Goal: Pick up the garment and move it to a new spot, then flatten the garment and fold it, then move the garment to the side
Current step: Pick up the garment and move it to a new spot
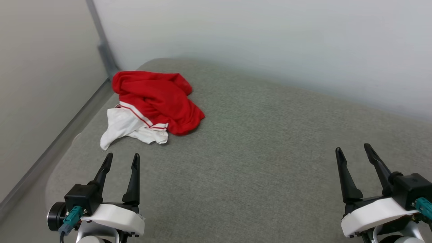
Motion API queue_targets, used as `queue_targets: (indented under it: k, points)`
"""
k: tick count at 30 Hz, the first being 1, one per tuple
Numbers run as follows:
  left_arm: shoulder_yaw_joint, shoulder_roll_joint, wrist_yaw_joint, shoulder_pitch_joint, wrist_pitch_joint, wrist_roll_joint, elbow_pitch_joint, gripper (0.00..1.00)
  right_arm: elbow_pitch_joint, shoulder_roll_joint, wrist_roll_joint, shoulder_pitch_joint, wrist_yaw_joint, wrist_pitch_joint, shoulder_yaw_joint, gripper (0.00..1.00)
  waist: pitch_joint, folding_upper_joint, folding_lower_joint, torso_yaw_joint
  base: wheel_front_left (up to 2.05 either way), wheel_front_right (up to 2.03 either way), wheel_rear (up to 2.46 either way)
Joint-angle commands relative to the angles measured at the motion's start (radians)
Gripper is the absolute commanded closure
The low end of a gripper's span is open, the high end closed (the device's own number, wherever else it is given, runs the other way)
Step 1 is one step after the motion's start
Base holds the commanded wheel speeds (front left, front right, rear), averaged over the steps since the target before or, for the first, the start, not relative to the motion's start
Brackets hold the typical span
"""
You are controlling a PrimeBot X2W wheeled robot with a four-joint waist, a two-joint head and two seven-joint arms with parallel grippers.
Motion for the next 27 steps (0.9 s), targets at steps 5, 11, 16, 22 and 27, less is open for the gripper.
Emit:
queue_targets:
  k: [5, 11, 16, 22, 27]
  points:
    - [0.005, 0.008, -0.005, -0.021, -0.002, -0.019, 0.005, 0.0, -0.007, 0.002, 0.004, -0.024, -0.001, -0.001, 0.003, 0.0, 0.028, 0.0, 0.0, 0.033, 0.0, 0.0, 0.0]
    - [0.012, 0.017, -0.008, -0.094, 0.016, -0.059, 0.007, 0.0, -0.033, 0.002, -0.015, -0.063, -0.001, 0.016, 0.006, 0.0, 0.102, 0.0, 0.0, 0.013, 0.0, 0.0, 0.0]
    - [0.021, 0.049, -0.016, -0.228, 0.072, -0.12, 0.02, 0.0, -0.066, 0.002, -0.05, -0.117, -0.001, 0.039, -0.001, 0.0, 0.204, 0.0, 0.0, -0.034, 0.0, 0.0, 0.0]
    - [0.031, 0.132, -0.022, -0.425, 0.167, -0.227, 0.064, 0.0, -0.108, 0.001, -0.074, -0.181, -0.001, 0.053, -0.004, 0.0, 0.34, 0.0, 0.0, -0.113, 0.0, 0.0, 0.0]
    - [0.01, 0.242, -0.024, -0.567, 0.306, -0.31, 0.12, 0.0, -0.121, 0.001, -0.078, -0.231, -0.001, 0.035, -0.009, 0.0, 0.439, 0.0, 0.0, -0.174, 0.0, 0.0, 0.0]
